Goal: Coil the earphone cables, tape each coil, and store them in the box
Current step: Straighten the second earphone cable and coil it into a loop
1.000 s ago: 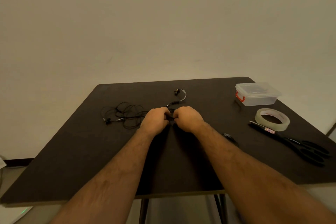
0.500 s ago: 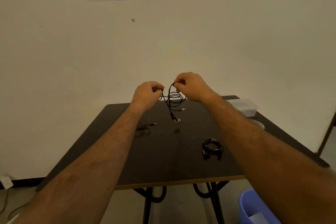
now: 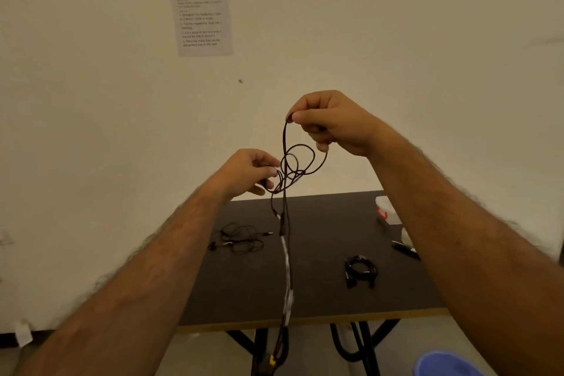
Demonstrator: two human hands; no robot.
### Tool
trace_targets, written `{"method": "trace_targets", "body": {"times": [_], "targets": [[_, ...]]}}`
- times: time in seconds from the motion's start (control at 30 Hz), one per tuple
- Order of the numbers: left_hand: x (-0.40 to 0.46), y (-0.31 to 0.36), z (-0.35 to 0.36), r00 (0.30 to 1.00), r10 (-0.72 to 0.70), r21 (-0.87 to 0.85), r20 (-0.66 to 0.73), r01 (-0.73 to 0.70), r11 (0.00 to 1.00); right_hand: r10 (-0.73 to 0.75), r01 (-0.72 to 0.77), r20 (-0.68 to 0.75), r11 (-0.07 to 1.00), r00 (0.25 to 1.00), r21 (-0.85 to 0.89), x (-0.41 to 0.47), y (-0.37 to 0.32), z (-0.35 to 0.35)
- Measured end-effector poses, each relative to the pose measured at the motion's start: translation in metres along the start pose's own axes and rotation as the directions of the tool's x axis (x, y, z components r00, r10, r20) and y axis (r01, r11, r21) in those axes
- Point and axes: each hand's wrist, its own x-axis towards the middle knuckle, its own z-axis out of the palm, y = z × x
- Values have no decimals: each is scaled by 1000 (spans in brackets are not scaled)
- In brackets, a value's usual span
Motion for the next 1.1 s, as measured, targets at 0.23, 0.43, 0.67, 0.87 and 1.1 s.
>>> {"method": "trace_targets", "body": {"times": [0.23, 0.43, 0.67, 0.87, 1.1], "targets": [[-22, 36, 6, 998, 55, -311, 23, -45, 949, 53, -31, 102, 977, 993, -212, -5, -12, 12], [-29, 52, 12, 995, 83, -551, 54, -40, 834, 55, -54, -1, 975, 998, -218, -7, -12, 7], [-29, 40, -3, 994, 44, -520, 100, 15, 854, 101, -71, 25, 831, 995, -552, -8, -11, 4], [-50, 30, -8, 879, 86, -462, 469, 161, 872, -81, -116, -183, 513, 980, -851, -9, 0, 7], [-29, 29, 11, 949, 151, -131, -278, -193, 972, -33, 5, -70, 929, 997, -370, -8, -14, 17]]}}
